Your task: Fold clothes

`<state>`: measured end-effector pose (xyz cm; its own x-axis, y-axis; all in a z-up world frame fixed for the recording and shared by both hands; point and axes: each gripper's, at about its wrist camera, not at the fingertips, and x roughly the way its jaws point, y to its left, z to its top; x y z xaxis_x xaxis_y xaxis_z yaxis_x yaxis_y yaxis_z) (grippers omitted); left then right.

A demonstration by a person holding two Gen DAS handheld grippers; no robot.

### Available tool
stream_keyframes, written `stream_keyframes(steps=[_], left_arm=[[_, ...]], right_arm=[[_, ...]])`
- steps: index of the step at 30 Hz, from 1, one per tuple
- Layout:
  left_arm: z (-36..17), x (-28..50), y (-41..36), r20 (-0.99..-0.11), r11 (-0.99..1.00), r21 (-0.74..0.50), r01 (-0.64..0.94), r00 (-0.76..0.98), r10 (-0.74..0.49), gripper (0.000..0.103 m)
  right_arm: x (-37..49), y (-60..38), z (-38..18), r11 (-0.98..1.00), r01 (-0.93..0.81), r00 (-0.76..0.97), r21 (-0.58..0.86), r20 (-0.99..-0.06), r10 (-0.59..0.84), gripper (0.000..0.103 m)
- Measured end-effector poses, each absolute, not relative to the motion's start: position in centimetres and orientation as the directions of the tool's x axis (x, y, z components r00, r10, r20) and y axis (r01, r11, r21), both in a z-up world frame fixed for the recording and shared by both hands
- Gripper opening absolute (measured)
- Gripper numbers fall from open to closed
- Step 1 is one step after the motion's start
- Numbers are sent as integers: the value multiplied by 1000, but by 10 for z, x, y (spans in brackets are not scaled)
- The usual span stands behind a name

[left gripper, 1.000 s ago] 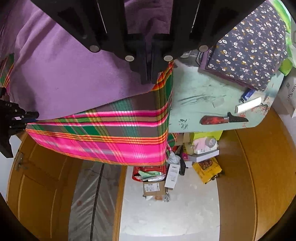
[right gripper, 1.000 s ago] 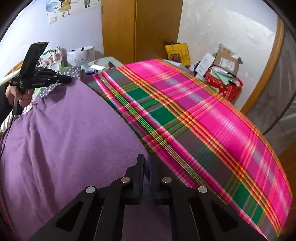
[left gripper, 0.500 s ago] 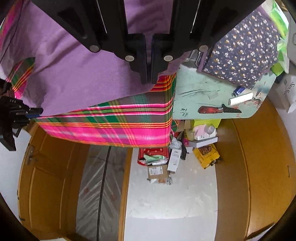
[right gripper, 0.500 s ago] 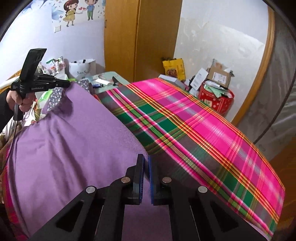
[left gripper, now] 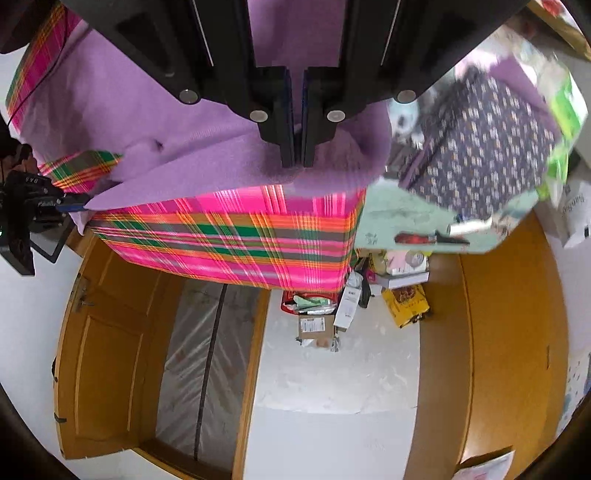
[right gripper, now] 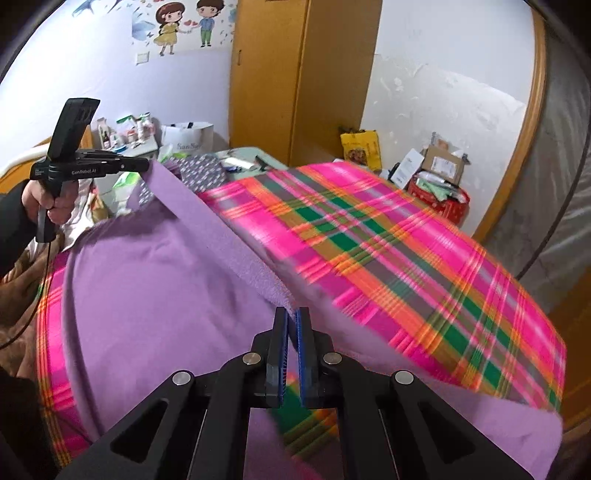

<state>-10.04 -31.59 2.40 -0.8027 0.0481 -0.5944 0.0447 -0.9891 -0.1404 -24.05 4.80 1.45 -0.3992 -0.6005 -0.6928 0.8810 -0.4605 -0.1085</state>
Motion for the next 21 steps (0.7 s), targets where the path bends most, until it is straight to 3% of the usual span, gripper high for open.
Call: stream_keyframes(steps=[8,17,19,21], left_arm=[[-17,-63,-311,-636,-961,-255,108,-767,83,3],[-26,-27,-302,-656,-944,-271,189,-754,38,4],[-21,-23,-298,-661,-950,-230,210,-750,-6,7],[-13,-26,-297,-658,-951,-207,229,-752,-38,18]], right_arm=[[-211,56,-35,-481,876,-343,-41,-752,-562,5],[-199,73,-47,-551,833,-318,59,-763,-562,9],[-198,80,-47,-575,813,-319,90,-758,-569,14],[-198,87,-45,-606,785,-330,125,-744,-581,25]])
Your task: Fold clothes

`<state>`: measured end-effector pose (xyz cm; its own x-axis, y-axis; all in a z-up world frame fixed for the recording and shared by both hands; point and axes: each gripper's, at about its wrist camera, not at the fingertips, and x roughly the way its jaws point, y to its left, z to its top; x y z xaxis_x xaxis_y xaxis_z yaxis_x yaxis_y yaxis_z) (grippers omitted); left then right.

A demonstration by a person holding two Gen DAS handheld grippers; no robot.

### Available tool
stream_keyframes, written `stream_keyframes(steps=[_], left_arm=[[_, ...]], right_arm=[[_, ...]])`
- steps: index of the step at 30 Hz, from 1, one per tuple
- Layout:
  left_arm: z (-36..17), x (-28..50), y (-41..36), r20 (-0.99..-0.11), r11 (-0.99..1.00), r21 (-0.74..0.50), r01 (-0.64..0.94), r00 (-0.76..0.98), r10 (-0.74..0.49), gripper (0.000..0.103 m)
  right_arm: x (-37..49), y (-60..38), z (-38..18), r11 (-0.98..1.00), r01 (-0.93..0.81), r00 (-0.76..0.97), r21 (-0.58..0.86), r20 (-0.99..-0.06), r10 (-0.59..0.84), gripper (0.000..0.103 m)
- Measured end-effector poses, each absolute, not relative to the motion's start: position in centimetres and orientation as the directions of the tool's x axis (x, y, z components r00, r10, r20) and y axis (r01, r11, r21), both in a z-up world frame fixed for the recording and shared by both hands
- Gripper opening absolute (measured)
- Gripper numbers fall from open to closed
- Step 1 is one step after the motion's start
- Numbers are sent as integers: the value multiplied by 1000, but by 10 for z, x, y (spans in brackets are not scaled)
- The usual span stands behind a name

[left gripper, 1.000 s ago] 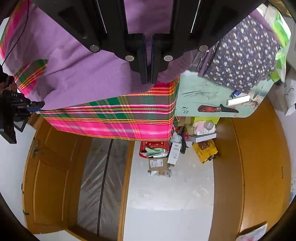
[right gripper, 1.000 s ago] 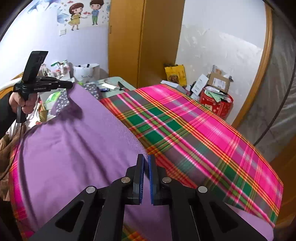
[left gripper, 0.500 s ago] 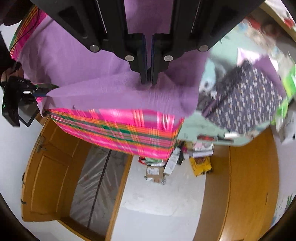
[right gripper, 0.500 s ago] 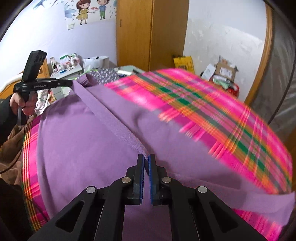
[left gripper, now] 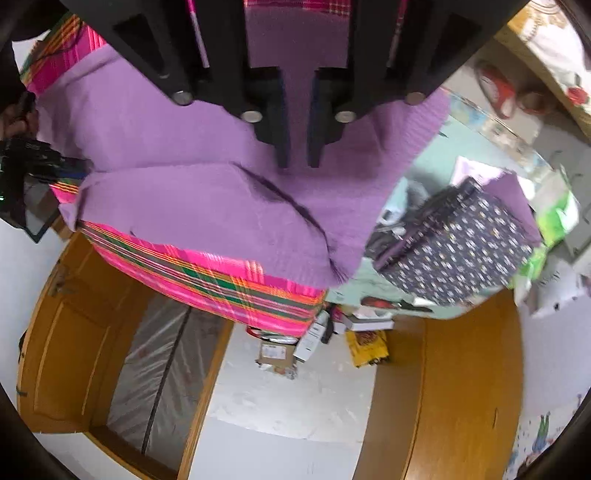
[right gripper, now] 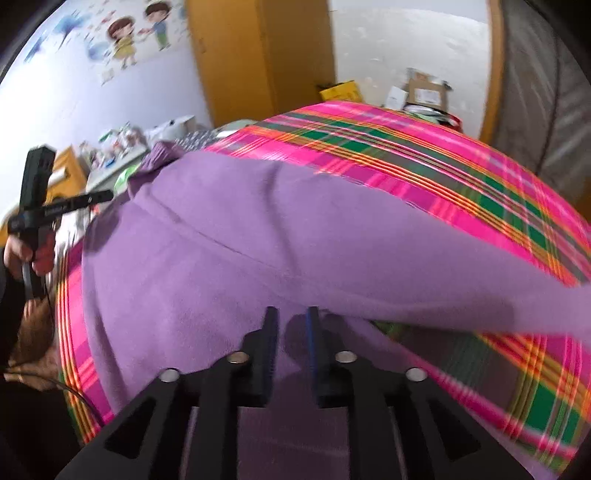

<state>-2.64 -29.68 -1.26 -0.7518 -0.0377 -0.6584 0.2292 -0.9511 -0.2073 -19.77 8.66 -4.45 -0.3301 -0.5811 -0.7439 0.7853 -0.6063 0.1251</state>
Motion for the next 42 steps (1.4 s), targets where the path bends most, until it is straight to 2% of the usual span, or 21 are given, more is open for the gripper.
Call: stream_keyframes(steps=[2,3,4,5,7,12,17,24,31,33,35,37,40,42], left_arm=[[-4,-34,-296,-647,-949,-210,235,-761,-45,33],[-1,-38,-296,-643,-948,-210,239,-764,-51,36],[1,-44,-294,-643,-949,-195,250,-762,-68,37],[4,-50,-292,-644,-949,-180,260,-760,-86,38],[6,-61,-287,-649,-948,-157,277,-752,-112,39],[-5,-86,-279,-686,-942,-112,315,-711,-156,39],[-15,-95,-272,-705,-939,-68,336,-683,-193,39],[-18,-104,-263,-707,-936,-4,351,-663,-245,39],[-22,-112,-261,-702,-909,92,407,-621,-349,39],[-22,-110,-260,-687,-905,103,412,-629,-364,32],[-21,-108,-262,-682,-902,98,421,-632,-369,20],[-19,-106,-264,-676,-898,87,431,-637,-371,14],[-14,-100,-273,-669,-892,15,452,-659,-345,10],[-10,-96,-282,-667,-886,-79,456,-685,-293,9]], right_arm=[[-199,95,-41,-631,755,-334,178,-724,-604,29],[-201,99,-39,-640,739,-333,209,-712,-618,30],[-202,102,-38,-650,722,-337,235,-702,-627,35],[-202,106,-36,-660,705,-341,260,-692,-637,47],[-205,112,-35,-672,665,-338,325,-672,-659,54],[-218,134,-46,-697,517,-332,497,-634,-698,55],[-234,151,-62,-711,343,-305,613,-643,-702,55],[-249,153,-60,-720,274,-333,637,-640,-693,55],[-264,154,-62,-752,178,-347,634,-675,-651,54],[-264,153,-62,-770,185,-359,610,-688,-631,50],[-264,153,-63,-783,183,-365,594,-699,-615,22],[-264,158,-67,-783,170,-368,598,-699,-613,12],[-264,167,-72,-768,159,-377,621,-680,-628,7],[-263,171,-73,-751,161,-383,641,-660,-646,6]])
